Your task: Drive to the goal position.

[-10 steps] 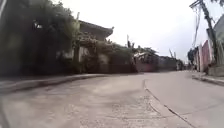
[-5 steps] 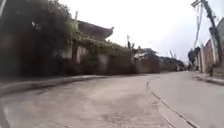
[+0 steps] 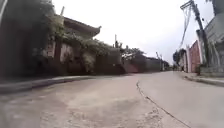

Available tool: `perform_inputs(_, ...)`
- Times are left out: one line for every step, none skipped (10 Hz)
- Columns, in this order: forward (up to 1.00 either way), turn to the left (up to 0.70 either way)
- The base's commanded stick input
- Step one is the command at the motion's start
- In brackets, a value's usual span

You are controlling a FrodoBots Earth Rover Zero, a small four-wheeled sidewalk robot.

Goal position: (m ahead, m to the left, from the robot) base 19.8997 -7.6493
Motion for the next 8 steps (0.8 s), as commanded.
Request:
perform_inputs(0.85,0.0)
perform_inputs(0.85,0.0)
perform_inputs(0.85,0.0)
perform_inputs(0.85,0.0)
perform_inputs(0.85,0.0)
perform_inputs(0.85,0.0)
perform_inputs(0.85,0.0)
perform_inputs(0.85,0.0)
